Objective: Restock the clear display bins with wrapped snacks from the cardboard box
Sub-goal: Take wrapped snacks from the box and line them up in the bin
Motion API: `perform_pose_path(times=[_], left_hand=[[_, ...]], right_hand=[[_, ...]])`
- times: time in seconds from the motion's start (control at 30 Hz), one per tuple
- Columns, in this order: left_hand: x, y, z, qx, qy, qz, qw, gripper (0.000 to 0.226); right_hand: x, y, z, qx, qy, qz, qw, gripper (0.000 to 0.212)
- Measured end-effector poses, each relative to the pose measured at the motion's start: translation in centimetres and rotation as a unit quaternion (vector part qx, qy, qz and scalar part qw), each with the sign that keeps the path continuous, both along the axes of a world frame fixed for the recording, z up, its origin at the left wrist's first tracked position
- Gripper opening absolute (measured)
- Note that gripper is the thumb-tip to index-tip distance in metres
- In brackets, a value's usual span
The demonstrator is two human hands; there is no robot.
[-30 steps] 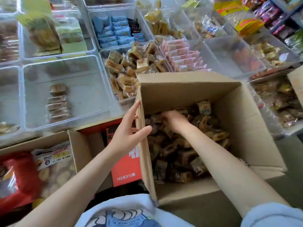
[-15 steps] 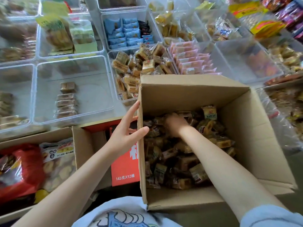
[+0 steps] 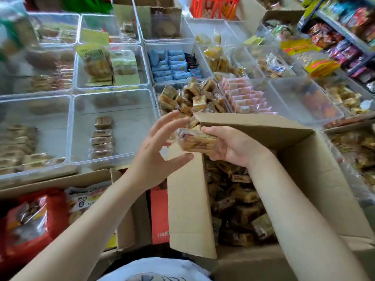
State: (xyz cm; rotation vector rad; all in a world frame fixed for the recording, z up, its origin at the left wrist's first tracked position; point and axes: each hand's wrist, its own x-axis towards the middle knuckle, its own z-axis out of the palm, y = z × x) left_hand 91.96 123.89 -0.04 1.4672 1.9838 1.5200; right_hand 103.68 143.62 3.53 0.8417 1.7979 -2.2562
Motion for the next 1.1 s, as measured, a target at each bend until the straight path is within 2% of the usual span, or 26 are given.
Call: perform_pose_path(times=[0.07,0.1,0.13,0.2,0.27,0.3,0.37,0.43,0.5,0.6,0.67,0.73,0.77,0.83,0.93,1.03,1.1], left_hand=[[-2.3,-1.8,0.8,-0.003,0.042,0.014,0.999,0.047],[-3.5,-3.0,0.9,-0.018,0.032,0.034,0.999,0.041],[-4.7,-4.3,0.9,-0.042,-0.002,0.061,0.997,0.035],[-7.0,-7.0,0.7,-0.066,-0.142,0.112,0.981,0.028],[-9.3,-9.9,0.3,-0.060,-0.301,0.157,0.939,0.045],[-10.4,-11.3,-0.1,-0.067,-0.342,0.177,0.921,0.050],[-12.3,-14.2,-1.1,-0.091,-0.365,0.199,0.905,0.045],[-13.9,-16.9,-2.6,-0.118,-0.366,0.208,0.899,0.037],[-15.4,-19.3,-3.9,-0.128,-0.380,0.210,0.892,0.028],[-18.0,-23.4,-6.6,-0.140,-0.341,0.252,0.895,0.036],[-20.0,-26.7,-9.5,-0.208,-0.209,0.316,0.902,0.048],[-21.8,-30.1,-12.3,-0.278,-0.027,0.360,0.890,0.046],[-22.6,-31.6,-13.8,-0.304,0.028,0.362,0.881,0.049],[-23.8,-33.7,-16.1,-0.370,0.060,0.347,0.860,0.057],[-24.5,-35.1,-18.3,-0.416,0.084,0.337,0.840,0.061],[-24.7,-35.0,-18.5,-0.417,0.085,0.340,0.838,0.059],[-24.6,-34.9,-18.6,-0.413,0.080,0.345,0.839,0.056]], right_hand=[[-2.6,-2.8,-0.2,-0.035,-0.028,0.016,0.999,0.031],[-4.0,-4.2,-0.4,-0.044,-0.049,0.023,0.998,0.033],[-5.4,-5.5,-0.7,-0.051,-0.072,0.031,0.996,0.038],[-8.1,-8.0,-1.3,-0.065,-0.110,0.049,0.991,0.048],[-10.9,-10.5,-2.0,-0.046,-0.124,0.071,0.989,0.052],[-12.2,-11.8,-2.2,-0.041,-0.118,0.080,0.989,0.052],[-15.0,-14.6,-2.8,-0.044,-0.090,0.097,0.990,0.051],[-17.6,-17.4,-3.3,0.011,-0.065,0.140,0.988,0.043],[-20.0,-20.0,-4.0,0.128,-0.051,0.217,0.967,0.029],[-23.8,-23.4,-5.6,0.212,-0.051,0.267,0.939,0.014],[-26.5,-25.1,-7.1,0.245,-0.059,0.234,0.939,0.014],[-29.3,-26.5,-8.8,0.279,-0.065,0.195,0.938,0.021],[-30.6,-27.0,-9.7,0.316,-0.066,0.192,0.927,0.023],[-33.1,-28.1,-11.0,0.414,-0.061,0.215,0.882,0.027],[-36.2,-29.9,-13.2,0.545,-0.044,0.281,0.789,0.026],[-38.2,-31.0,-15.7,0.682,-0.050,0.352,0.639,0.019],[-39.2,-31.4,-17.2,0.725,-0.073,0.394,0.560,0.025]])
